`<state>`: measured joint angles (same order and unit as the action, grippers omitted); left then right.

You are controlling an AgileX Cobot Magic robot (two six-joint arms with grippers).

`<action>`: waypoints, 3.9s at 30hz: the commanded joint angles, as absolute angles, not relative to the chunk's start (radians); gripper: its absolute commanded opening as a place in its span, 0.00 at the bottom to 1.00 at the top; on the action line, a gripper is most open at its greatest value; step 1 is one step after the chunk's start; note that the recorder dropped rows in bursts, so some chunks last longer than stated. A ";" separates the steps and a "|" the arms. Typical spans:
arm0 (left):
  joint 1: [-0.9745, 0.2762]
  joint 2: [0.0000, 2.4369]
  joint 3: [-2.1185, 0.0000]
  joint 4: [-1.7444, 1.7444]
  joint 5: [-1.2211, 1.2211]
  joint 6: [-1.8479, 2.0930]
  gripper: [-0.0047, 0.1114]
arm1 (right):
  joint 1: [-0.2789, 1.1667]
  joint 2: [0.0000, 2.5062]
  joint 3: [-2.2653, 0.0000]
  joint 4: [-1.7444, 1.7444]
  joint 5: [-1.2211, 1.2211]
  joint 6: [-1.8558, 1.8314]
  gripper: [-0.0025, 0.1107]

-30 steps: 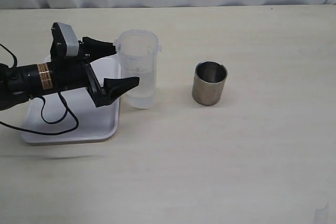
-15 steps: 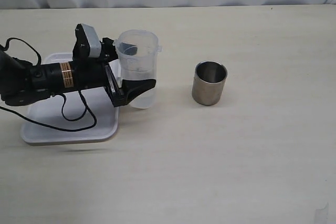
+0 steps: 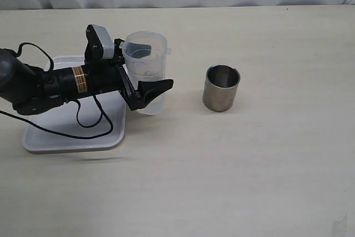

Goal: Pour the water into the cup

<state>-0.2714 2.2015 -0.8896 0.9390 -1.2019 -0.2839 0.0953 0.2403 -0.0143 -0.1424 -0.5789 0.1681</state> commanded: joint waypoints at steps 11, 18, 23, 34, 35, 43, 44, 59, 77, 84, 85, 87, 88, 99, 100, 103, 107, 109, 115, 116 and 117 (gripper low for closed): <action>-0.279 2.204 -0.892 0.912 -1.221 -0.364 0.94 | 0.095 0.245 -0.019 -0.150 -0.570 0.171 0.69; -0.279 2.204 -0.892 0.950 -1.221 -0.365 0.94 | 0.095 0.245 -0.019 -0.150 -0.570 0.171 0.69; -0.279 2.204 -0.892 0.944 -1.221 -0.365 0.94 | 0.095 0.245 -0.019 -0.150 -0.570 0.171 0.69; -0.279 2.204 -0.892 0.946 -1.221 -0.365 0.94 | 0.095 0.245 -0.019 -0.150 -0.551 0.171 0.69; -0.279 2.204 -0.892 0.938 -1.221 -0.365 0.94 | 0.095 0.245 -0.019 -0.150 -0.551 0.171 0.69; -0.279 2.204 -0.892 0.928 -1.221 -0.365 0.94 | 0.095 0.245 -0.019 -0.150 -0.549 0.171 0.69; -0.279 2.204 -0.892 0.928 -1.221 -0.365 0.94 | 0.095 0.245 -0.019 -0.150 -0.549 0.171 0.69; -0.279 2.204 -0.892 0.923 -1.221 -0.365 0.56 | 0.095 0.245 -0.019 -0.150 -0.549 0.171 0.69; -0.279 2.204 -0.892 0.949 -1.221 -0.364 0.04 | 0.095 0.465 -0.047 -0.260 -0.639 0.173 0.70; -0.279 2.204 -0.892 0.957 -1.221 -0.364 0.04 | 0.095 0.861 -0.113 -0.306 -0.779 0.173 0.79; -0.279 2.204 -0.892 0.957 -1.221 -0.364 0.04 | 0.095 0.911 -0.124 -0.313 -0.793 0.173 0.80; -0.279 2.204 -0.892 0.957 -1.221 -0.364 0.04 | 0.095 1.032 -0.158 -0.342 -0.818 0.173 0.83; -0.279 2.204 -0.892 0.957 -1.221 -0.364 0.04 | 0.095 1.078 -0.172 -0.358 -0.831 0.173 0.83; -0.279 2.204 -0.892 0.957 -1.221 -0.364 0.04 | 0.095 1.460 -0.267 -0.491 -0.998 0.178 0.83; -0.279 2.204 -0.892 0.957 -1.221 -0.364 0.04 | 0.095 1.478 -0.267 -0.476 -1.002 0.178 0.83; -0.279 2.204 -0.892 0.957 -1.221 -0.364 0.04 | 0.095 1.526 -0.267 -0.406 -1.005 0.178 0.83; -0.279 2.204 -0.892 0.968 -1.221 -0.364 0.04 | 0.095 1.580 -0.294 -0.423 -1.005 0.169 0.86; -0.279 2.204 -0.892 0.977 -1.221 -0.364 0.04 | 0.095 1.611 -0.316 -0.463 -1.005 0.169 0.90; -0.279 2.204 -0.892 0.984 -1.221 -0.364 0.04 | 0.095 1.752 -0.389 -0.496 -1.003 0.169 0.98; -0.279 2.204 -0.892 0.986 -1.221 -0.364 0.04 | 0.095 1.779 -0.405 -0.511 -1.003 0.169 0.98; -0.279 2.204 -0.892 0.986 -1.221 -0.364 0.04 | 0.095 1.799 -0.417 -0.526 -1.003 0.169 0.98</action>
